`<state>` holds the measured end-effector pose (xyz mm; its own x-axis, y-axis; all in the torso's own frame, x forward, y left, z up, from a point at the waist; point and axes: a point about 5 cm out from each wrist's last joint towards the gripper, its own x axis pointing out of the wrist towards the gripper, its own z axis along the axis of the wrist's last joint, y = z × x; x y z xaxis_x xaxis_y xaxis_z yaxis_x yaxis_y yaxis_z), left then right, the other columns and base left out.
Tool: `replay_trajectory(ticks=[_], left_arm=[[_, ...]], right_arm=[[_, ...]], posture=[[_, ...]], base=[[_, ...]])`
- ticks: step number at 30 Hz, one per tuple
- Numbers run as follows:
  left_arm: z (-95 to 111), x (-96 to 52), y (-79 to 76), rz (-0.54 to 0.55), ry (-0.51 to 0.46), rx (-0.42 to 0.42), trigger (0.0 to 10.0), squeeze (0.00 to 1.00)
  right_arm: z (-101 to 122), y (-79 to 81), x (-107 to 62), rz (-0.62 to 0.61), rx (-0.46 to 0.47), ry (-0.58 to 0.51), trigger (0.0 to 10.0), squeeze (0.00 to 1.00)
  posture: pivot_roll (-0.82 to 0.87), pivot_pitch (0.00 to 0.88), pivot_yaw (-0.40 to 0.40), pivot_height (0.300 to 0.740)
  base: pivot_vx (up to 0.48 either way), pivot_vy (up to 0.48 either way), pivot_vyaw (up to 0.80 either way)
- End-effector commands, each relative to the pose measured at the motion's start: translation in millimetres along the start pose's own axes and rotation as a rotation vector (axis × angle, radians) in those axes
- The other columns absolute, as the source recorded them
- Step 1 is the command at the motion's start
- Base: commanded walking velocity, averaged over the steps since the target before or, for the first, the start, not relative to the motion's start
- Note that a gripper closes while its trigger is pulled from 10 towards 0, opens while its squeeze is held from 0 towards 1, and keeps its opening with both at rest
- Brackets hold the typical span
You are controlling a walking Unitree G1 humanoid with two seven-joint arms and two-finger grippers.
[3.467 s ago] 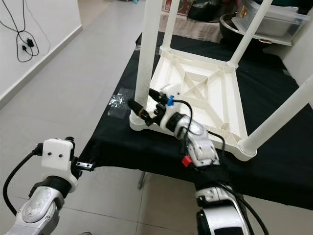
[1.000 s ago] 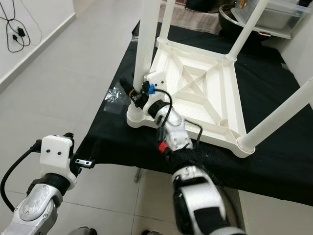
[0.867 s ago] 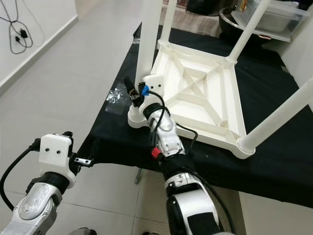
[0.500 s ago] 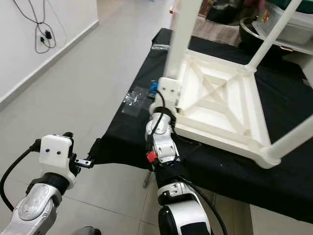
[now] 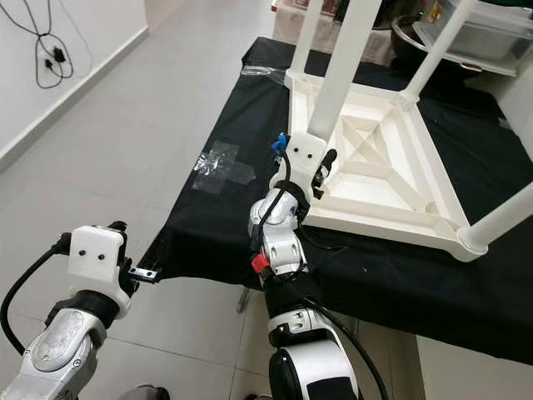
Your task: Building children table
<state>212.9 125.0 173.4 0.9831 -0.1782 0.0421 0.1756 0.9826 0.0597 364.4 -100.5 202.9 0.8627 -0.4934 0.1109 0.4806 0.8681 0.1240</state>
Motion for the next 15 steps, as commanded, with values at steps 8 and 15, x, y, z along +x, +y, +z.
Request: replay_trajectory(ticks=[8, 15], left_arm=[[-6.0, 1.6, -1.7, -0.006, 0.030, -0.008, 10.0, 0.00], [-6.0, 1.9, -0.7, -0.003, 0.027, -0.010, 10.0, 0.00]], right_arm=[[-2.0, 13.5, -22.8, 0.143, 0.084, 0.032, 10.0, 0.00], [12.5, -5.3, -9.6, 0.280, 0.101, -0.061, 10.0, 0.00]], posture=[[0.15, 0.169, -0.122, 0.740], [0.15, 0.170, -0.123, 0.740]], base=[[0.000, 0.000, 0.00], [0.000, 0.000, 0.00]])
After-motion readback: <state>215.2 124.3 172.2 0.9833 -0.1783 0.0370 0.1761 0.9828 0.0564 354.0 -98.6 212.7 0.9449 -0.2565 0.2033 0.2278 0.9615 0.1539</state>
